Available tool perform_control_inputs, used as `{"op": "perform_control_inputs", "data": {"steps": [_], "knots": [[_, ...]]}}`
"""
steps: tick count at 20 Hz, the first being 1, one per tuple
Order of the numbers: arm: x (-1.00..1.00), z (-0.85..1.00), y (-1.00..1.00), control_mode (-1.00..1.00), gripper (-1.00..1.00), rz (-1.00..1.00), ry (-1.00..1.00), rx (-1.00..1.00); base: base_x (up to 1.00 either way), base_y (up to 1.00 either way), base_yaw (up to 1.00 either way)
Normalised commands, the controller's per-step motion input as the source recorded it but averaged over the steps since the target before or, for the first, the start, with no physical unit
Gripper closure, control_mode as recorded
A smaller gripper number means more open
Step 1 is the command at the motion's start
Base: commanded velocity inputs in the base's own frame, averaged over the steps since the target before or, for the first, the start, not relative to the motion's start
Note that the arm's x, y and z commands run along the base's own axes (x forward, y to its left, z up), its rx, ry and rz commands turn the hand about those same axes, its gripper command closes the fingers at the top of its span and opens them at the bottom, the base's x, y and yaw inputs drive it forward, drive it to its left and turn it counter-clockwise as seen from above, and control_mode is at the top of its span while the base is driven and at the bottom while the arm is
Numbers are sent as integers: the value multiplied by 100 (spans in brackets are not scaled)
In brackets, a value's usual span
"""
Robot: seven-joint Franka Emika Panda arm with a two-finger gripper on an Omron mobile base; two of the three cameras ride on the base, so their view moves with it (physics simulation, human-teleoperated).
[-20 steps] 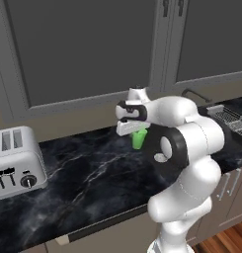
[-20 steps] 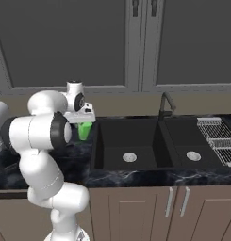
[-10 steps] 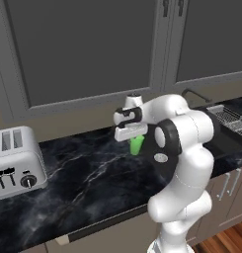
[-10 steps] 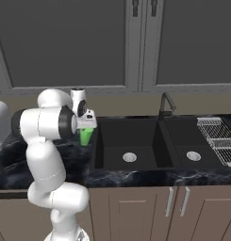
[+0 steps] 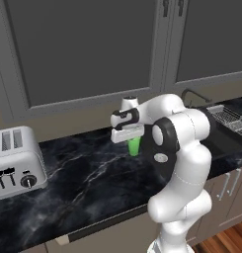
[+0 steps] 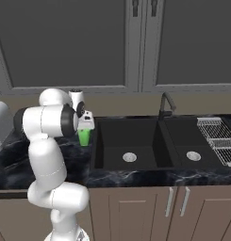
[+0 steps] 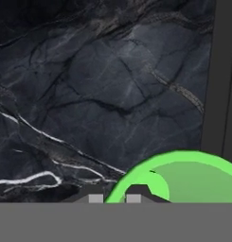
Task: Pick the cup and bowl from the counter and place them on the counter next to the sink.
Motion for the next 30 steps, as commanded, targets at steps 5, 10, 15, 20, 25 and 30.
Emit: {"op": "perform_control_inputs", "data": {"steps": [5, 10, 15, 20, 25, 30], "knots": [[0, -1, 1, -100, 100, -1, 0, 0, 0, 0, 0], [0, 0, 0, -100, -100, 0, 0, 0, 0, 0, 0], [-8, 13, 0, -100, -100, 0, -2, 0, 0, 0, 0], [-8, 76, 0, -100, -100, 0, -1, 0, 0, 0, 0], [-17, 70, 0, -100, -100, 0, 0, 0, 0, 0, 0], [-67, 6, -19, -100, -100, -3, 8, 0, 0, 0, 0]]}}
